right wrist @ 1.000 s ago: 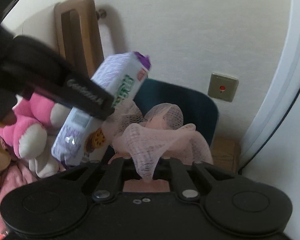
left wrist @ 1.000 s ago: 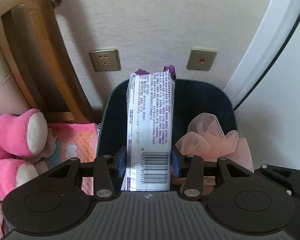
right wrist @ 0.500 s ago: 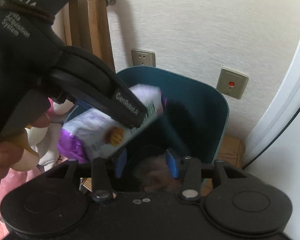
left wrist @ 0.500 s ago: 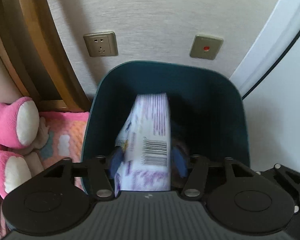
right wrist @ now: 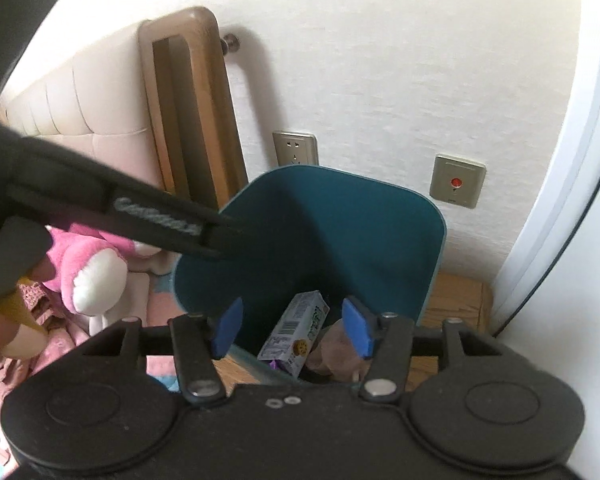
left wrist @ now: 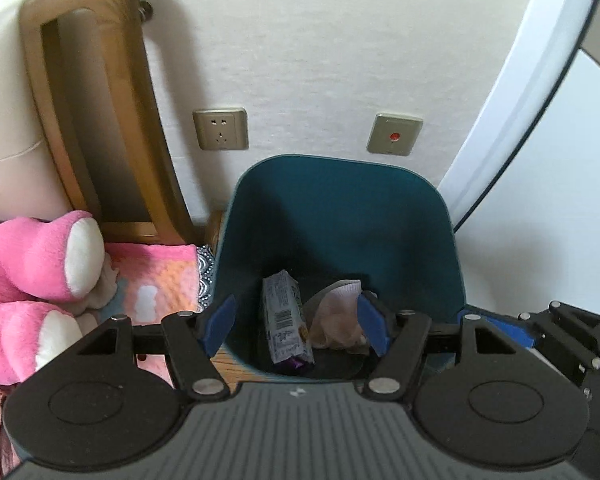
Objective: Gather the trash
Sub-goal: 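Open left gripper over the wastebasket while right gripper releases the pink mesh, then lower both grippers back down to the floor trash, then grasp the red plastic bag with left gripper while right grasps crumpled grey paper, then lift both held items up to the teal wastebasket, then open both grippers to drop the bag and paper into the wastebasket, then lower both grippers toward the remaining floor trash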
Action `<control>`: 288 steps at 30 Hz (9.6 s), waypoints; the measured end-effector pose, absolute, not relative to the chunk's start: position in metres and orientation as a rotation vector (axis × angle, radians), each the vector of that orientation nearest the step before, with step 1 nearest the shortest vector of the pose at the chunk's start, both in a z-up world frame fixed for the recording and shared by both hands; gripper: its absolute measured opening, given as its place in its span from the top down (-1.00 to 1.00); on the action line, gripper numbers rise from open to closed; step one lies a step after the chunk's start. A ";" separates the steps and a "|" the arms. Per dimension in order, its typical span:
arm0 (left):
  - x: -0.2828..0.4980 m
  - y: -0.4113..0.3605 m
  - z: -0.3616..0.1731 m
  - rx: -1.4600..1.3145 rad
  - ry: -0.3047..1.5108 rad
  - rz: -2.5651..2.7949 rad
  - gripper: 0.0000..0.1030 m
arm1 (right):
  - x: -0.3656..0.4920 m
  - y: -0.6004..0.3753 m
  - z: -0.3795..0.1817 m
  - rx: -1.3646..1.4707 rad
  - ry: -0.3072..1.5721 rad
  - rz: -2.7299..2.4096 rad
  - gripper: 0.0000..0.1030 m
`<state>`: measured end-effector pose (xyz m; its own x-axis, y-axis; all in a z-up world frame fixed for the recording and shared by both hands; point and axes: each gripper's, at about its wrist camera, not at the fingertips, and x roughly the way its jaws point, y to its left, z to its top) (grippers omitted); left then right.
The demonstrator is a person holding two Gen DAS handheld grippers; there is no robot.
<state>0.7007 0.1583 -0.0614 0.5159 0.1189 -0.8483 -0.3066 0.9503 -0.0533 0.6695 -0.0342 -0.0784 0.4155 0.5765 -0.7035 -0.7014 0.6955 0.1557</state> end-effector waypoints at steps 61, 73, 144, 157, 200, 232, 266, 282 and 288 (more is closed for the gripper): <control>0.422 0.093 -0.545 -0.307 1.319 0.299 -0.96 | 0.430 -0.144 -0.555 -0.153 1.264 0.646 -0.43; 0.417 0.114 -0.780 -0.351 1.616 0.505 -0.96 | 0.406 -0.145 -0.761 -0.214 1.494 0.609 -0.43; 0.401 0.146 -0.555 -0.559 1.452 0.268 0.04 | 0.378 -0.184 -0.527 0.006 1.299 0.392 0.64; 0.332 0.163 -0.316 -0.501 1.372 0.196 0.04 | 0.399 -0.176 -0.304 0.040 1.150 0.472 0.64; 0.737 0.160 -0.035 -0.279 0.867 0.279 0.03 | 0.710 -0.026 -0.073 -0.131 0.802 0.702 0.64; 0.748 0.164 -0.120 -0.255 1.095 0.258 -0.43 | 0.703 -0.018 -0.107 -0.242 0.889 0.803 -0.03; 0.459 0.168 -0.172 -0.243 1.024 0.146 -0.96 | 0.491 -0.109 -0.166 -0.071 0.885 0.689 -0.39; 0.450 0.146 -0.486 -0.435 1.336 0.426 -0.97 | 0.469 -0.116 -0.468 -0.193 1.219 0.683 -0.39; 0.448 0.145 -0.609 -0.436 1.425 0.611 -0.97 | 0.446 -0.108 -0.575 -0.282 1.308 0.751 -0.39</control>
<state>0.4475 0.1449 -0.6088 0.0369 0.1299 -0.9908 -0.6280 0.7743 0.0781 0.4464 -0.1076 -0.5754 0.0693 0.3380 -0.9386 -0.6401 0.7367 0.2180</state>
